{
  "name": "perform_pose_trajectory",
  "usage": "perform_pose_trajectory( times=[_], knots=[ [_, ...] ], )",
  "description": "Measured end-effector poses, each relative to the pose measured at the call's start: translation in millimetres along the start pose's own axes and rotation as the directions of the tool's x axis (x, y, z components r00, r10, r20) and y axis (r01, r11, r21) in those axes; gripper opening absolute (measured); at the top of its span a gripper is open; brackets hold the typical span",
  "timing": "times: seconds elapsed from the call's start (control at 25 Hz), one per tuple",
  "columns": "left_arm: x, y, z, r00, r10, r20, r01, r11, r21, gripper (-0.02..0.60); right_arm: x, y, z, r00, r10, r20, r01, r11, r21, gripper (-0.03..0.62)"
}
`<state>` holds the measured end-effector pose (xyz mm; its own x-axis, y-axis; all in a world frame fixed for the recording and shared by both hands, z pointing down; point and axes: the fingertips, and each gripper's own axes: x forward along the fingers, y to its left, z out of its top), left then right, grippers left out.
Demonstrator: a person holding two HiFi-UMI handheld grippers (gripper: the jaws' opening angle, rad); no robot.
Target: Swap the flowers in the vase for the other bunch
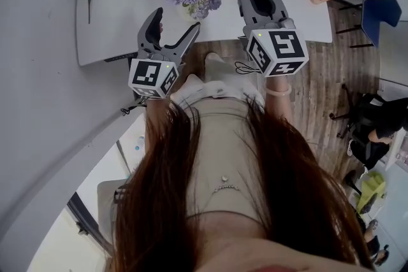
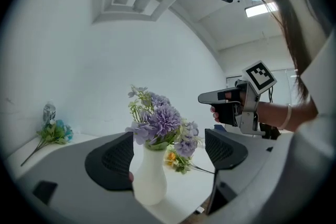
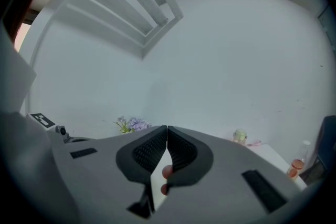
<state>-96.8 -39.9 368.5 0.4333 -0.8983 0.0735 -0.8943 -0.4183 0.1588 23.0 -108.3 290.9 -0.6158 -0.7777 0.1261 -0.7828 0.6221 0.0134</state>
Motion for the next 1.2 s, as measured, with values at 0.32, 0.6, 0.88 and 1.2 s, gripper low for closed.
perform_pose_trajectory(
  times=[0.32,0.6,0.88,1.2],
  knots=[
    [13,-1,-11,1.000,-0.015,-0.026,0.016,0.999,0.037,0.459,6,-4,-3,1.000,0.003,-0.019,-0.004,1.000,-0.015,0.028],
    [23,8,-21,0.999,-0.011,-0.033,0.011,1.000,0.005,0.488,9,-10,-5,1.000,-0.008,-0.030,0.007,0.999,-0.036,0.028],
    [42,5,-26,0.997,-0.065,-0.047,0.064,0.998,-0.026,0.508,15,-18,-1,0.999,-0.011,-0.032,0.010,0.999,-0.048,0.028],
    [59,7,-28,0.994,-0.096,-0.043,0.095,0.995,-0.017,0.508,18,-24,-3,0.999,-0.020,-0.042,0.017,0.998,-0.061,0.028]
  ],
)
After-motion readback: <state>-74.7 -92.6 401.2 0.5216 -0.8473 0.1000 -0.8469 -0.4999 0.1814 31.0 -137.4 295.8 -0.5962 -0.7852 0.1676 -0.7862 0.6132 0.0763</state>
